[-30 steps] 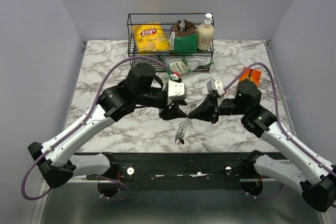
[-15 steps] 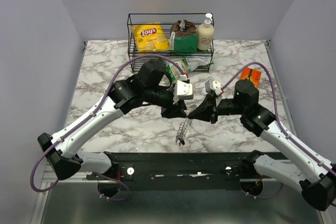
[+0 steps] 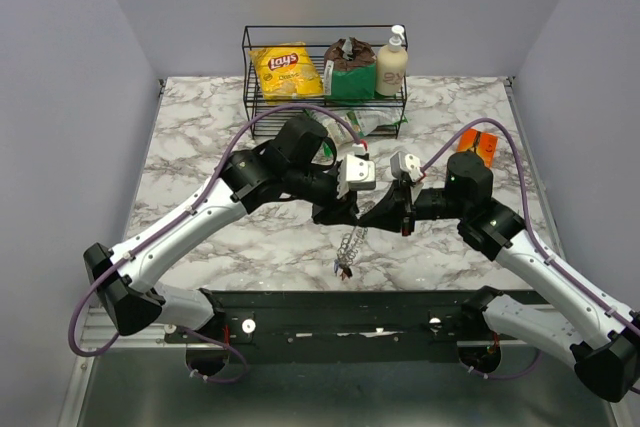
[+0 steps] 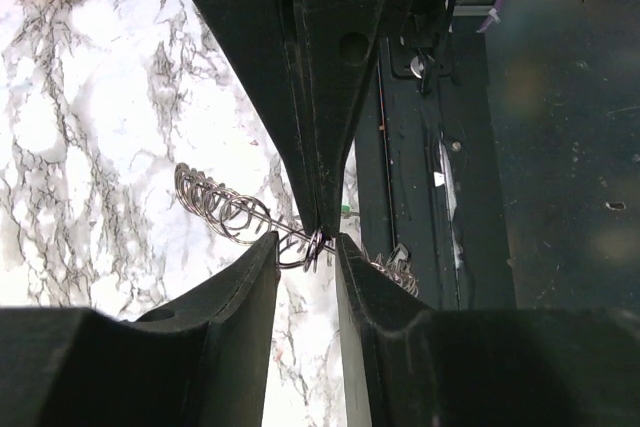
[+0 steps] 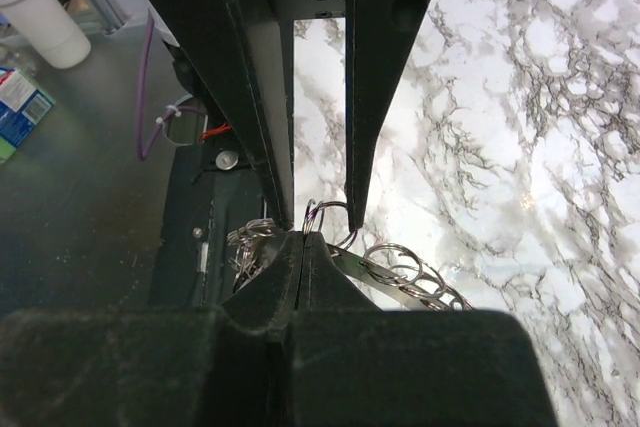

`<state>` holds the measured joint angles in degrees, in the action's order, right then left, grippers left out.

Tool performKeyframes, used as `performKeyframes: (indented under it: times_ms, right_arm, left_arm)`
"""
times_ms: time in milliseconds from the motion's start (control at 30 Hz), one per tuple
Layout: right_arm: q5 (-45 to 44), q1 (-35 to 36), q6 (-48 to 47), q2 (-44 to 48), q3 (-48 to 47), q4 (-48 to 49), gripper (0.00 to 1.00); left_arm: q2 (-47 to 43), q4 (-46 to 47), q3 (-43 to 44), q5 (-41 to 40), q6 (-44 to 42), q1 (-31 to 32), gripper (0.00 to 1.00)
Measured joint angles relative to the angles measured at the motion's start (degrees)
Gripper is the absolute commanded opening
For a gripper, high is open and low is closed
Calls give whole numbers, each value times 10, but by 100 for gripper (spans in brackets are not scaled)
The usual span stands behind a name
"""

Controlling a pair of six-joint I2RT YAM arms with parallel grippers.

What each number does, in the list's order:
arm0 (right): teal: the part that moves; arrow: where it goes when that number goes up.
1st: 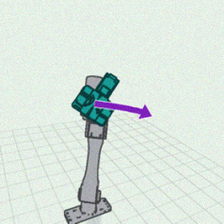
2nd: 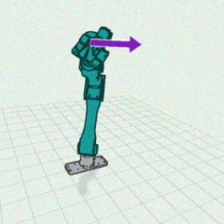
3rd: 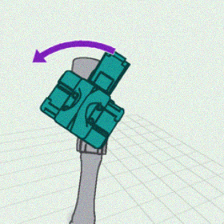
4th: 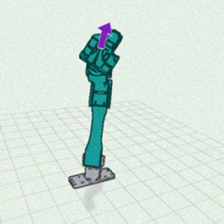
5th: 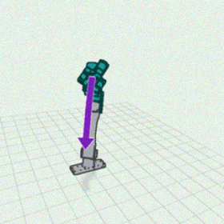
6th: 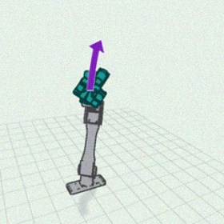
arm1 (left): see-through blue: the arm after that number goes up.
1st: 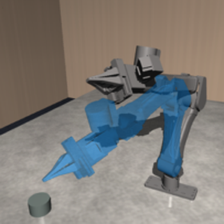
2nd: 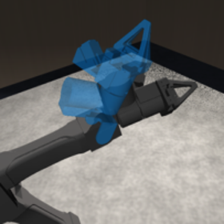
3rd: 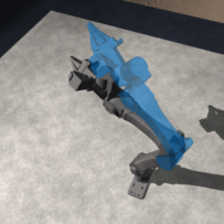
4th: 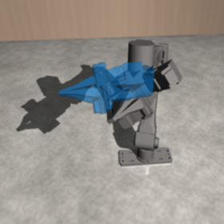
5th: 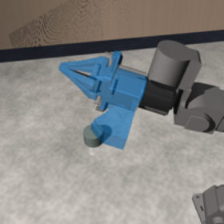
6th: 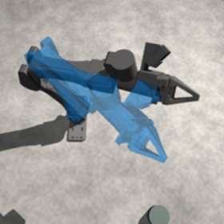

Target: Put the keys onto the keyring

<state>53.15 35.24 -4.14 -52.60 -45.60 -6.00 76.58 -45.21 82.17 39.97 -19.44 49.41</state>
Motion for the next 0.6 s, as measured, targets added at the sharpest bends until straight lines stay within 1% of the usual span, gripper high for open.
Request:
performKeyframes:
  times_ms: [33,100,133,167,200,300,333,367,433,467,500,533,567,600]
  right_arm:
    - [0,0,0,0,0,-1,1]
    - [-2,0,0,0,0,-2,1]
    - [-4,0,0,0,0,-2,1]
    - [-5,-1,0,0,0,-2,1]
    - [-5,-1,0,0,0,-3,1]
    - [-7,-1,0,0,0,-6,1]
    - [-8,-1,0,0,0,-6,4]
    - [-9,-1,0,0,0,-6,12]
    - [-11,-1,0,0,0,-7,19]
    - [-14,-1,0,1,0,-7,25]
    - [-15,-1,1,2,0,-7,27]
    - [-17,-1,2,3,0,-8,31]
    - [-22,-1,2,5,0,-8,38]
    - [-25,-1,2,8,0,-9,41]
  left_arm:
    - [3,0,1,0,-1,1,28]
    - [6,-3,3,0,0,2,19]
    - [7,-4,5,1,-1,3,7]
    - [8,-5,7,1,-1,3,2]
    - [10,-6,9,0,-1,4,0]
    - [12,-9,11,-2,-3,4,0]
    - [12,-9,11,-3,-3,4,0]
    - [12,-9,11,-3,-3,5,0]
    - [12,-8,11,-5,-3,5,0]
    - [11,-5,9,-8,-1,5,0]
    - [9,0,6,-9,1,4,0]
    - [5,10,-1,-12,5,4,0]
    - [-2,24,-12,-17,9,4,0]
    - [-12,38,-26,-20,14,4,0]
